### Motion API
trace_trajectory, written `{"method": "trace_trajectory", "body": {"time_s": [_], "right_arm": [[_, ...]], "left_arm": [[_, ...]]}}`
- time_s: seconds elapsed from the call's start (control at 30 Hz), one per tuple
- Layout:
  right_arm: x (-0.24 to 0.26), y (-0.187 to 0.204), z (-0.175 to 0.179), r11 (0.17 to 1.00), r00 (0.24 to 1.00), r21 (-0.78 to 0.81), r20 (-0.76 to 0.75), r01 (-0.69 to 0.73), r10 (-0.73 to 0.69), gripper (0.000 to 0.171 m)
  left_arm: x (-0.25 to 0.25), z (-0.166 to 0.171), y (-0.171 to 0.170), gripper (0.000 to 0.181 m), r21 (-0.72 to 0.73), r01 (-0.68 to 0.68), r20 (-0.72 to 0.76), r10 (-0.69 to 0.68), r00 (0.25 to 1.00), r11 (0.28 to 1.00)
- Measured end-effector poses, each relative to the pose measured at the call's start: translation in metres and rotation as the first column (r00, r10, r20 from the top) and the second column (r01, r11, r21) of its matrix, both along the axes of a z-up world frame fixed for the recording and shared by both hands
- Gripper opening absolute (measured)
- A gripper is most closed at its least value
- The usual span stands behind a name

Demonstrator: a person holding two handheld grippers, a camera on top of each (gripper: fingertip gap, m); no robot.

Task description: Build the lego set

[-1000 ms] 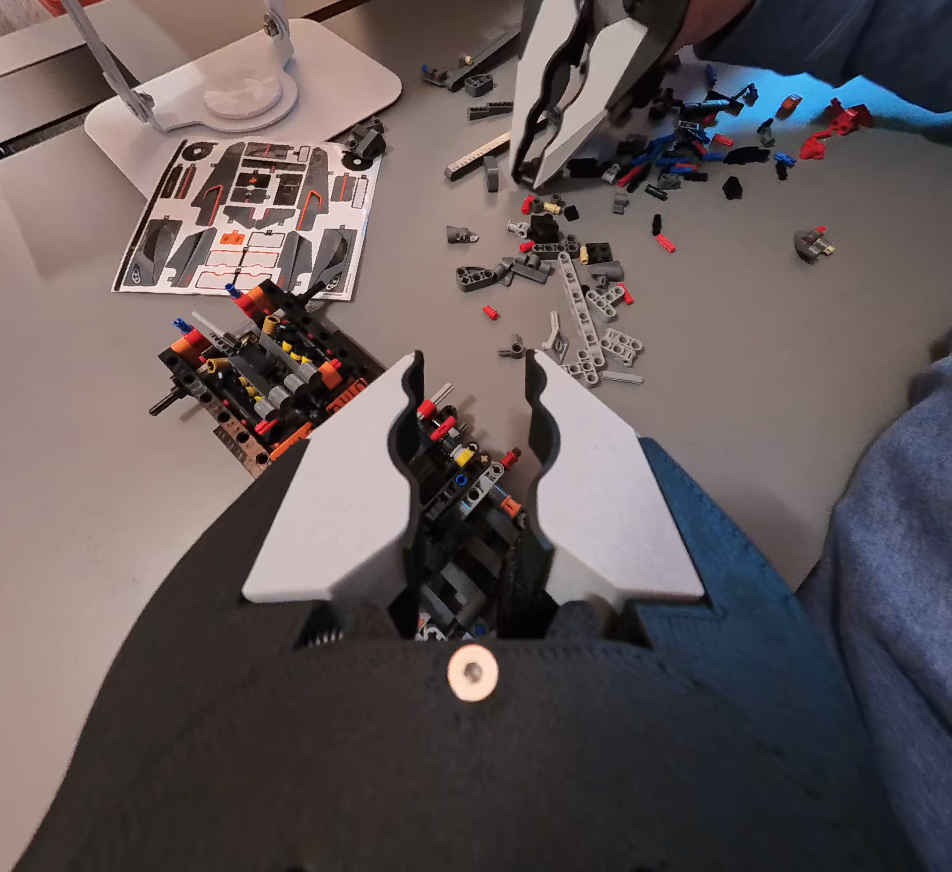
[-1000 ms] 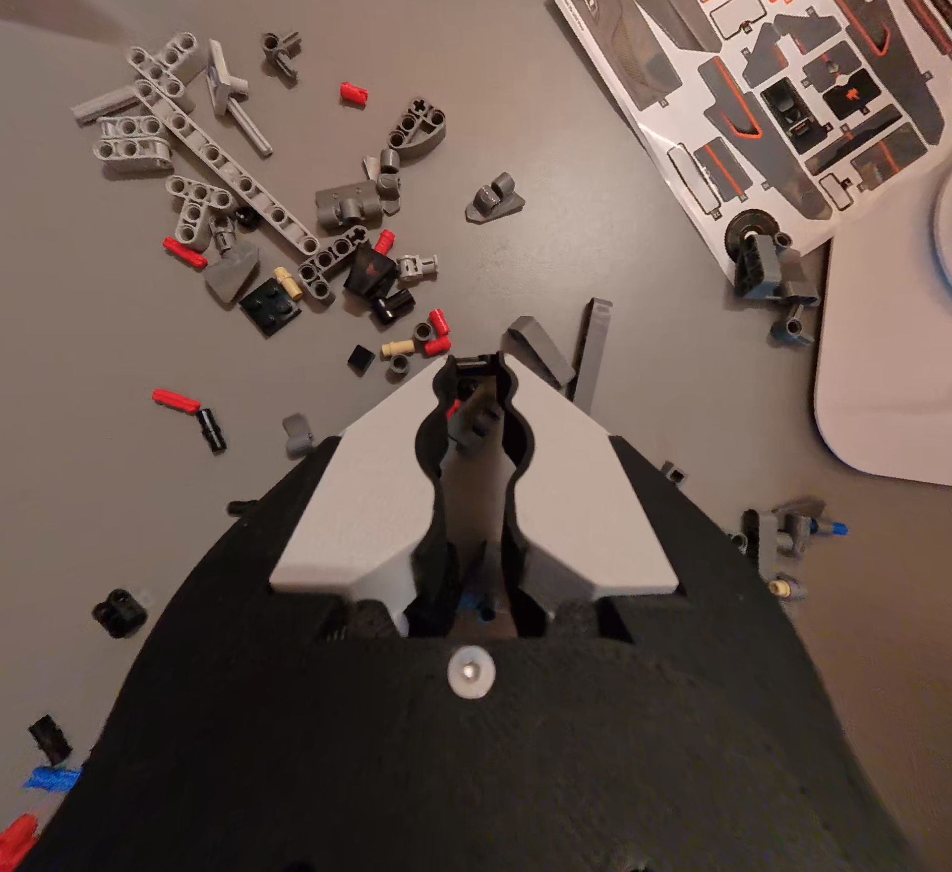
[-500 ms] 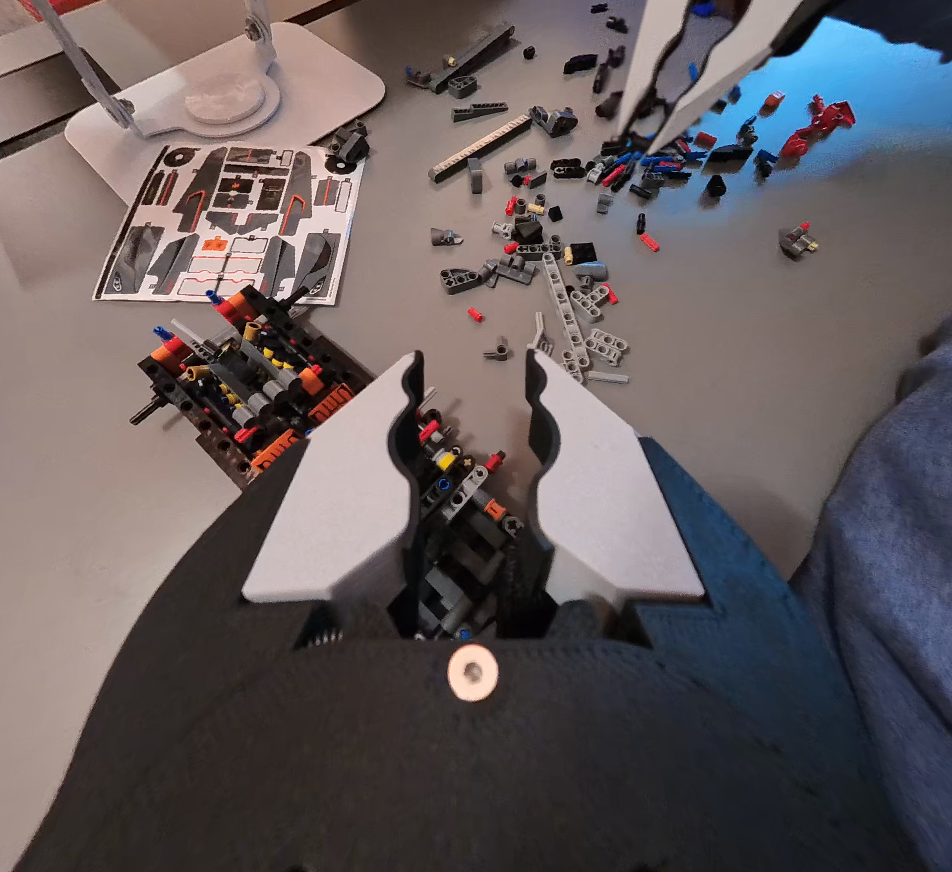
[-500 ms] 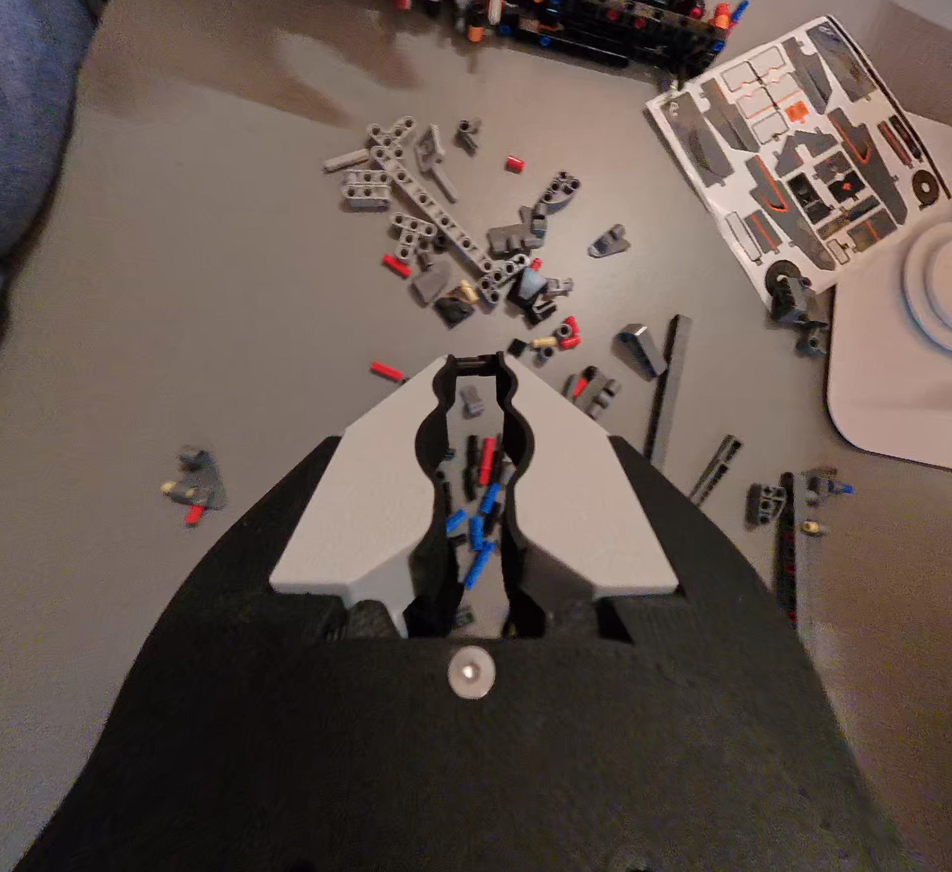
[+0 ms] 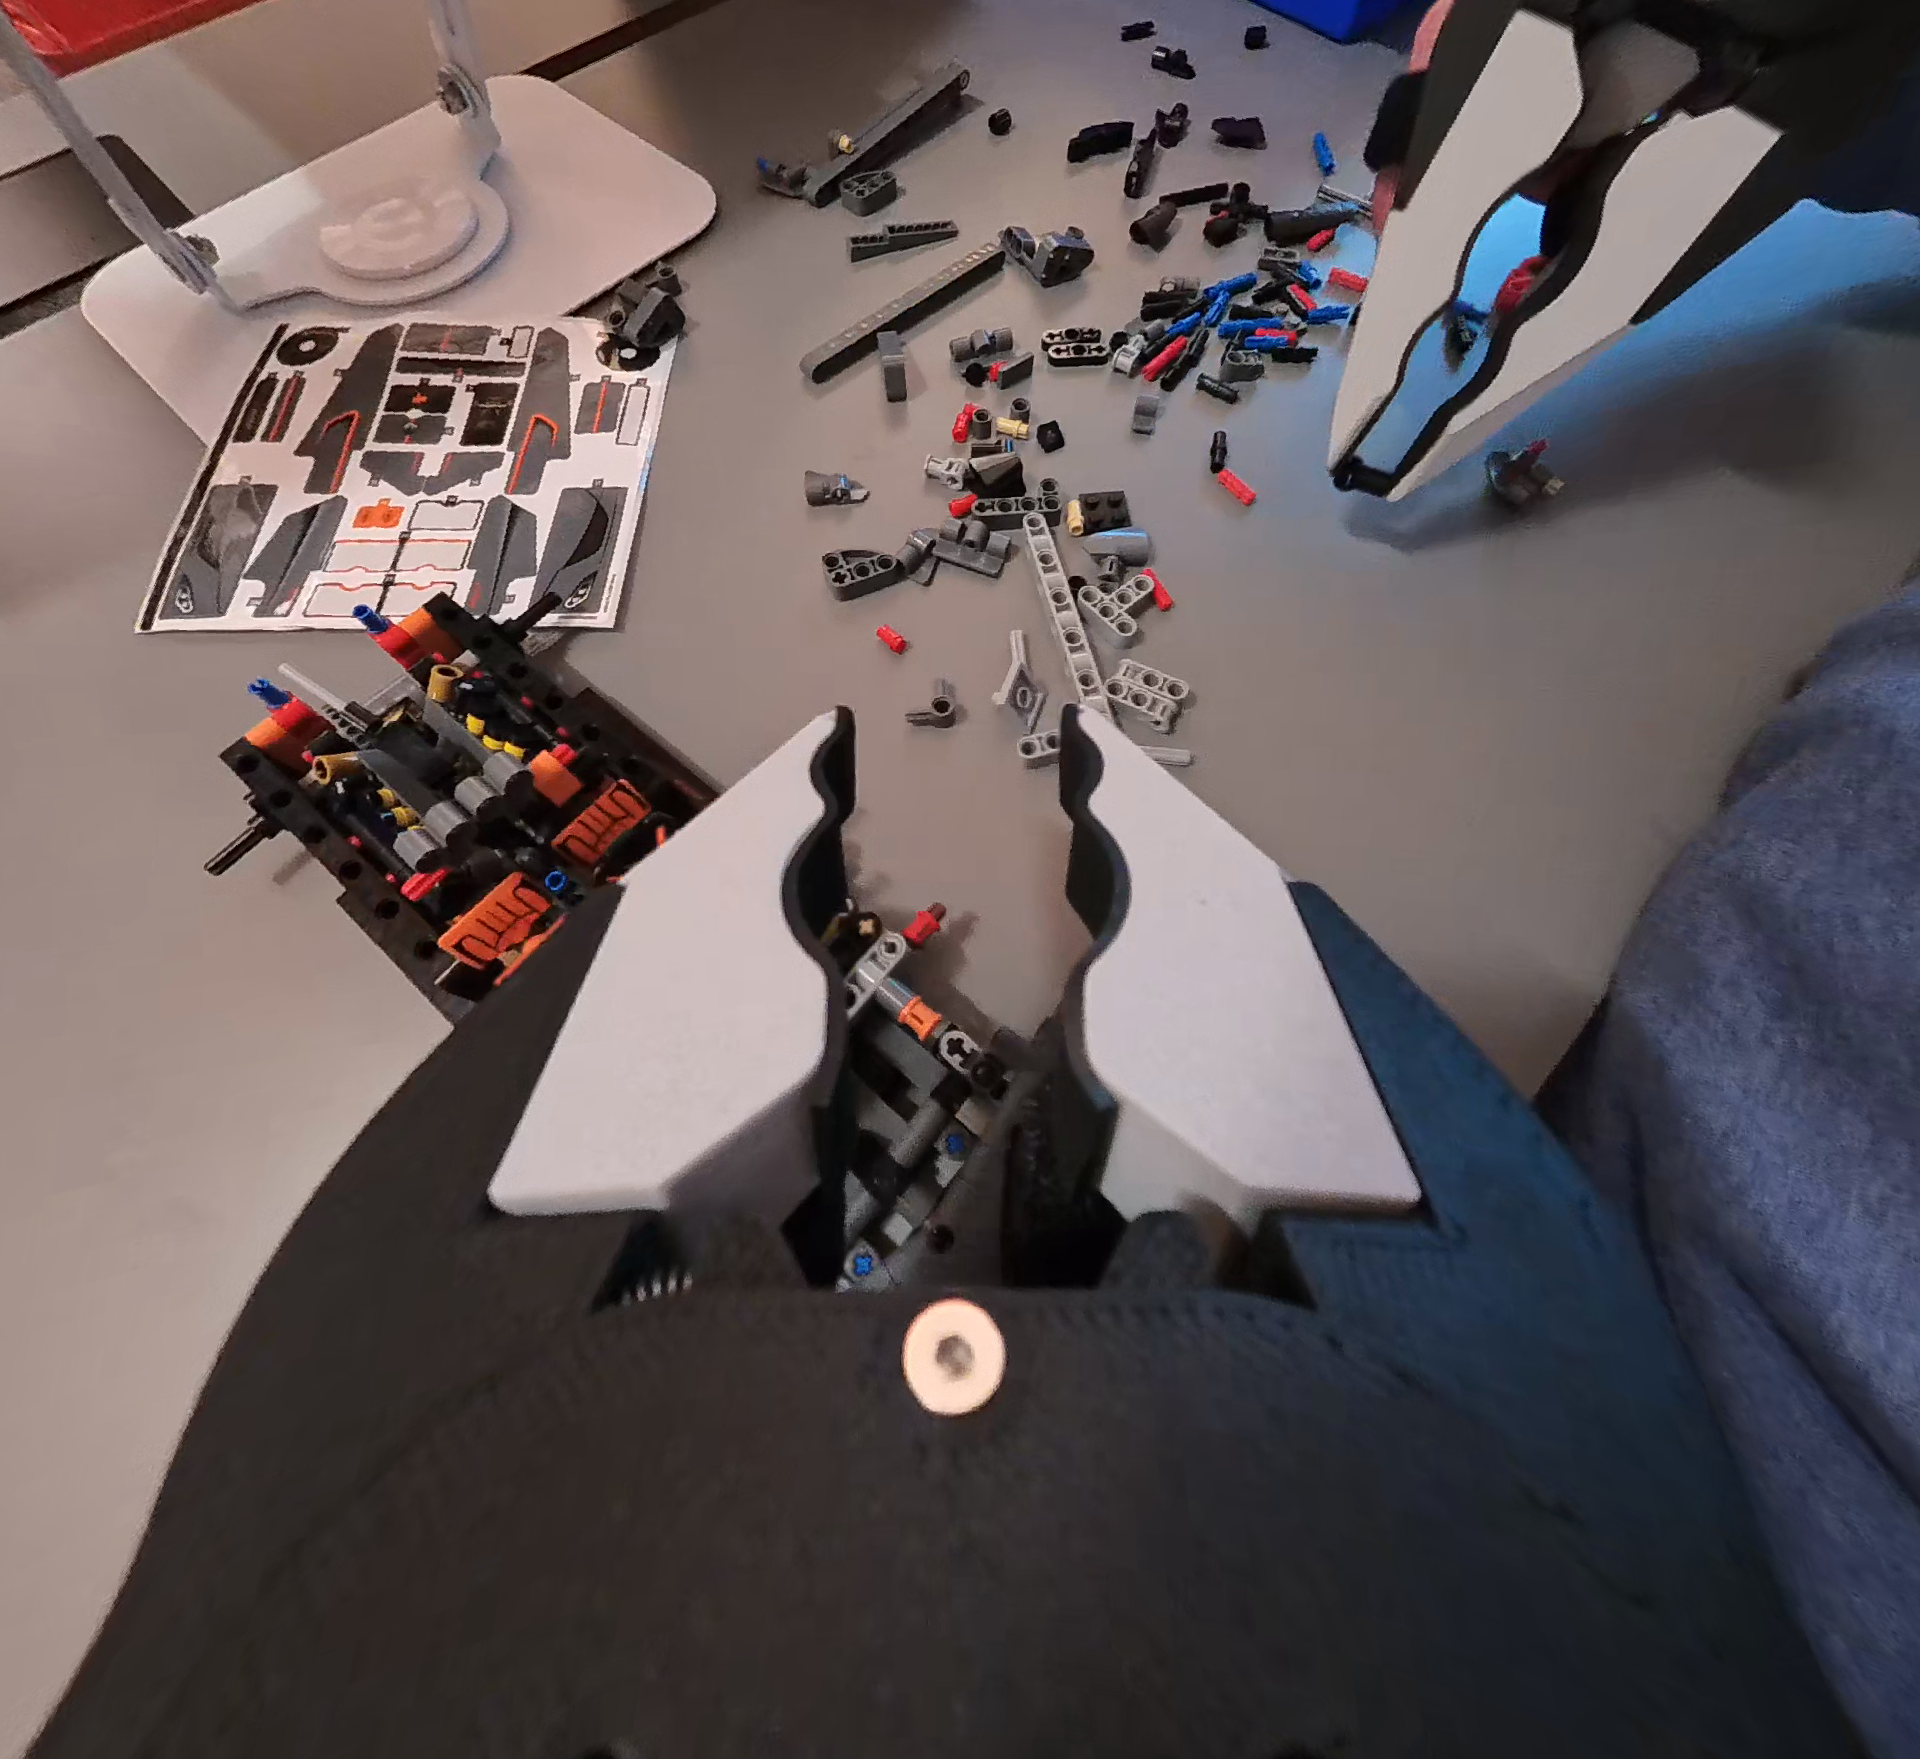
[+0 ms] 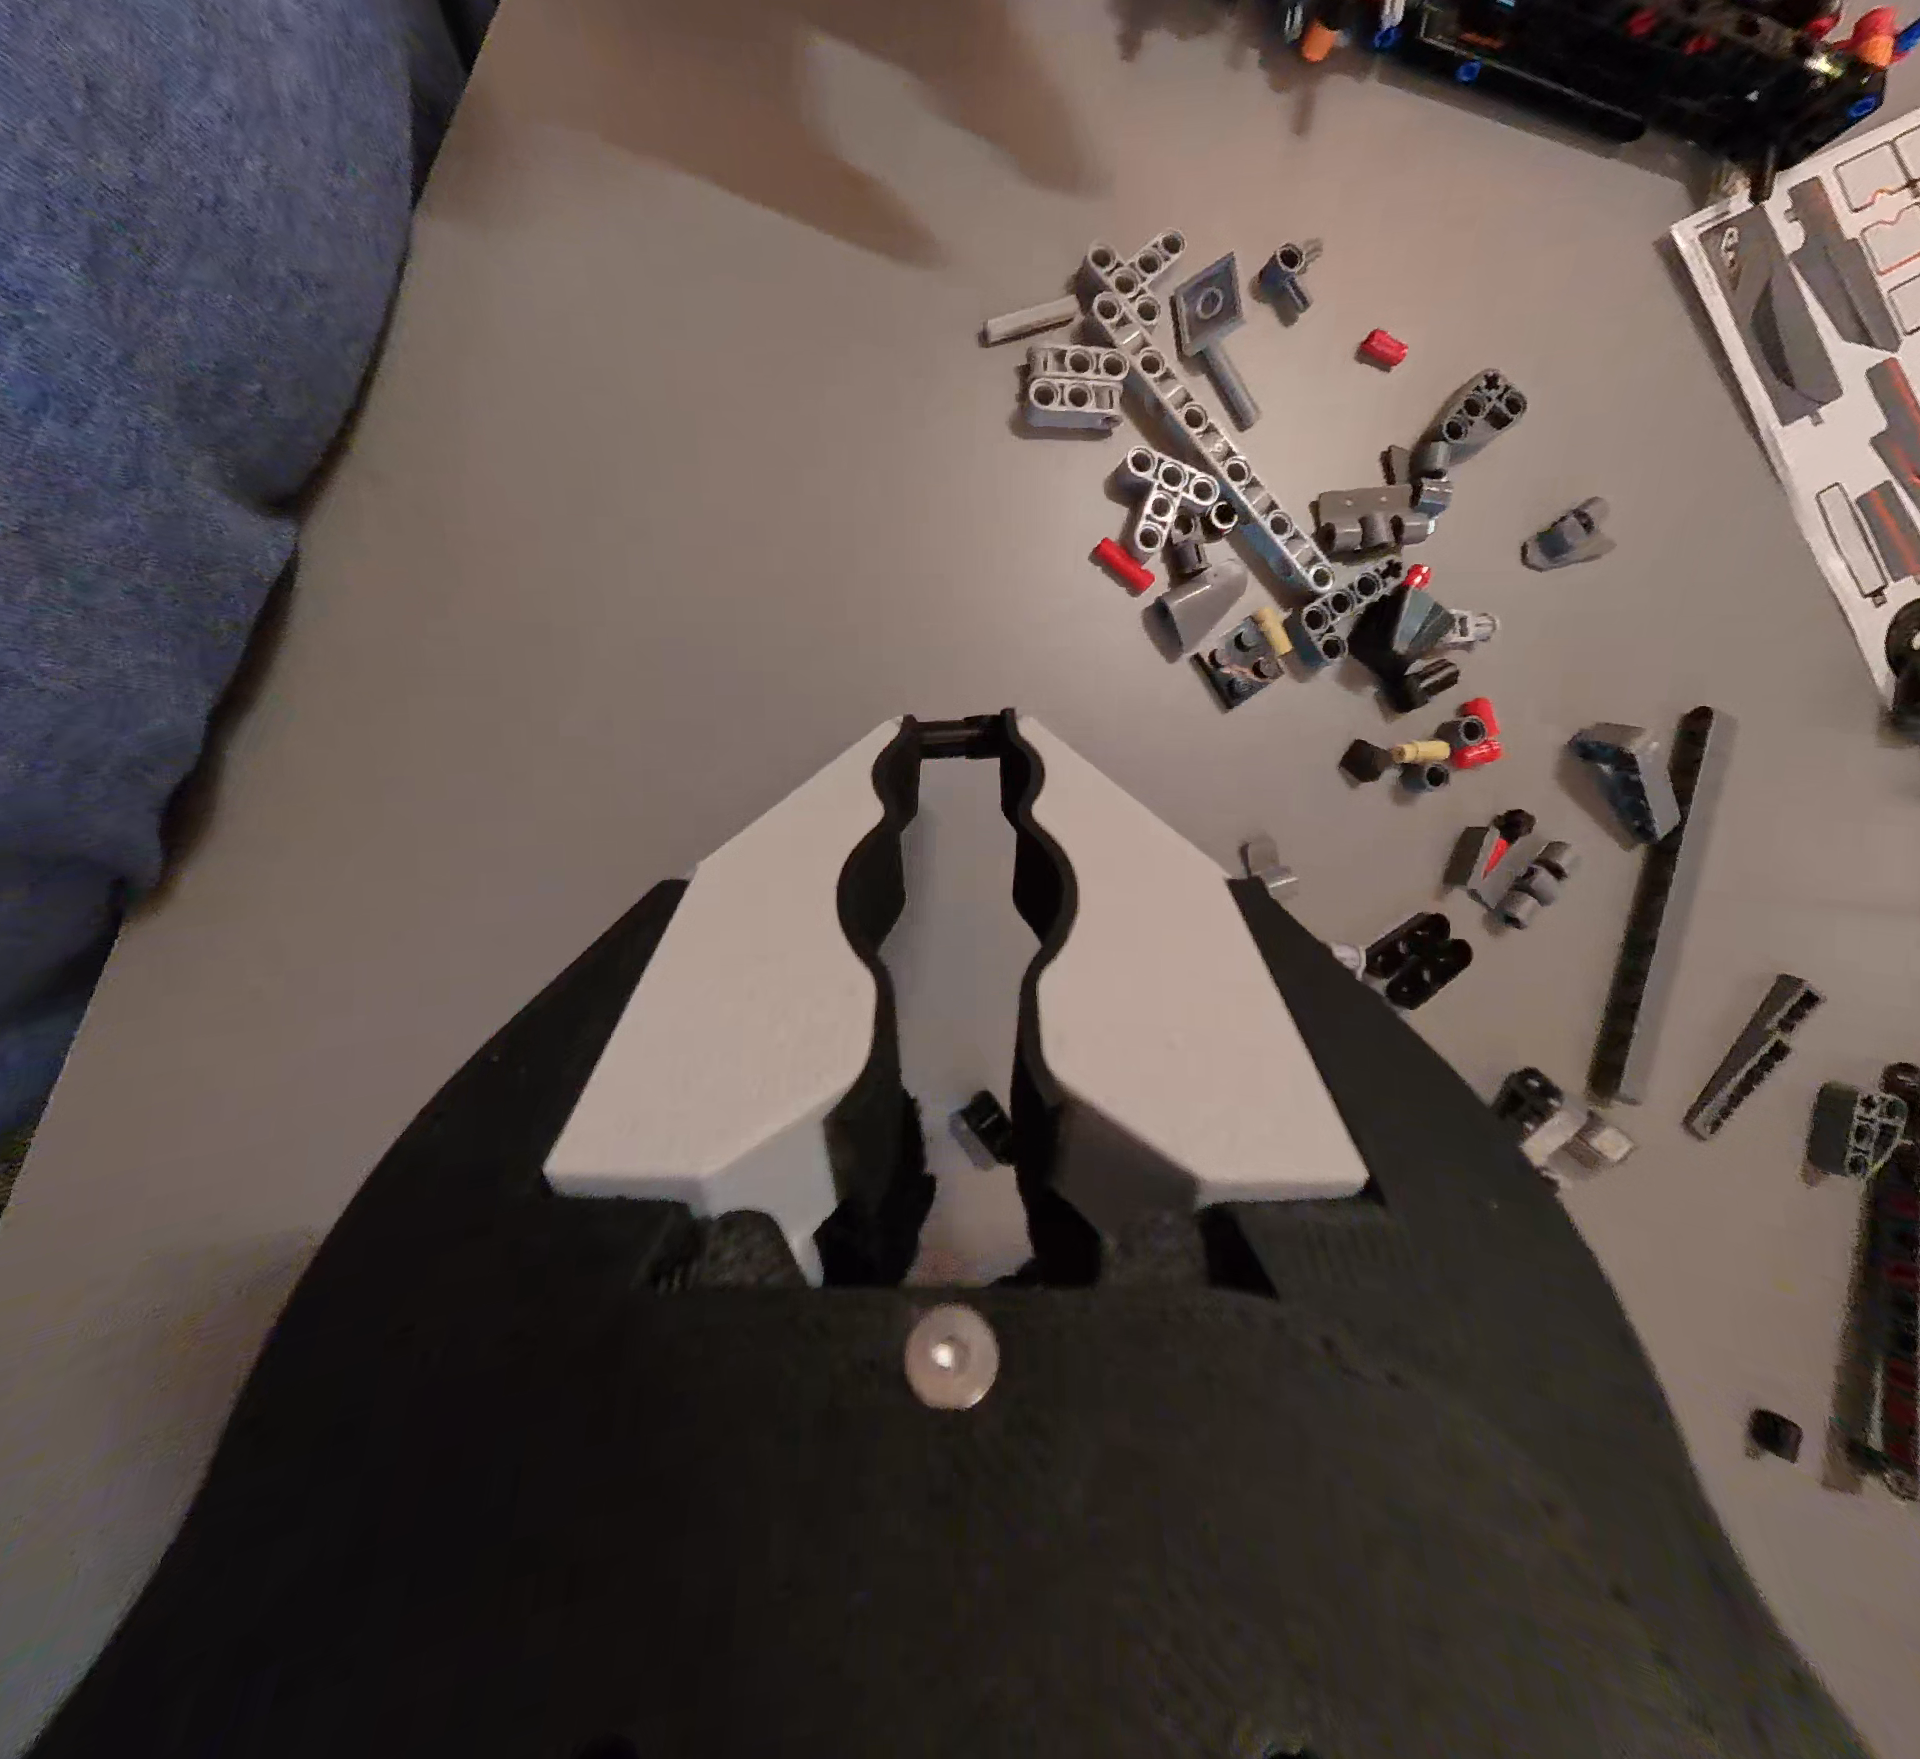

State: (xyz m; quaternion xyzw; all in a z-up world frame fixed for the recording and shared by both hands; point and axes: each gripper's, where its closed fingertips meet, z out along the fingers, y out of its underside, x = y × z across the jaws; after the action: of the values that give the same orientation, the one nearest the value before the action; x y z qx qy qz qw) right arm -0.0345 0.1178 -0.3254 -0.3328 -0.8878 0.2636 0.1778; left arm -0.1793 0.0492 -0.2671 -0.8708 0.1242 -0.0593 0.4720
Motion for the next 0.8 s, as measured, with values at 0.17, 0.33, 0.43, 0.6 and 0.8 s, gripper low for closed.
{"method": "trace_trajectory", "body": {"time_s": [0.17,0.33,0.43,0.6,0.8], "right_arm": [[0.007,-0.005,-0.010,1.000,1.000,-0.008,0.023,-0.007,0.007,0.013],[0.010,-0.012,-0.022,1.000,0.999,0.003,0.042,-0.028,0.028,0.013],[0.010,-0.014,-0.027,0.999,0.998,0.003,0.050,-0.035,0.035,0.013],[0.008,-0.014,-0.027,0.999,0.998,-0.007,0.050,-0.035,0.035,0.013],[0.004,-0.014,-0.027,1.000,0.998,-0.010,0.047,-0.029,0.030,0.013]], "left_arm": [[0.004,-0.001,-0.001,0.037,-0.004,0.001,0.006,0.000,1.000,1.000],[0.009,-0.003,0.000,0.037,-0.013,0.007,0.005,-0.007,1.000,1.000],[0.010,-0.003,0.001,0.037,-0.013,0.010,0.002,-0.010,1.000,1.000],[0.011,-0.002,0.001,0.037,-0.012,0.011,0.002,-0.011,1.000,1.000],[0.011,-0.002,0.000,0.037,-0.011,0.009,0.006,-0.009,1.000,1.000]]}}
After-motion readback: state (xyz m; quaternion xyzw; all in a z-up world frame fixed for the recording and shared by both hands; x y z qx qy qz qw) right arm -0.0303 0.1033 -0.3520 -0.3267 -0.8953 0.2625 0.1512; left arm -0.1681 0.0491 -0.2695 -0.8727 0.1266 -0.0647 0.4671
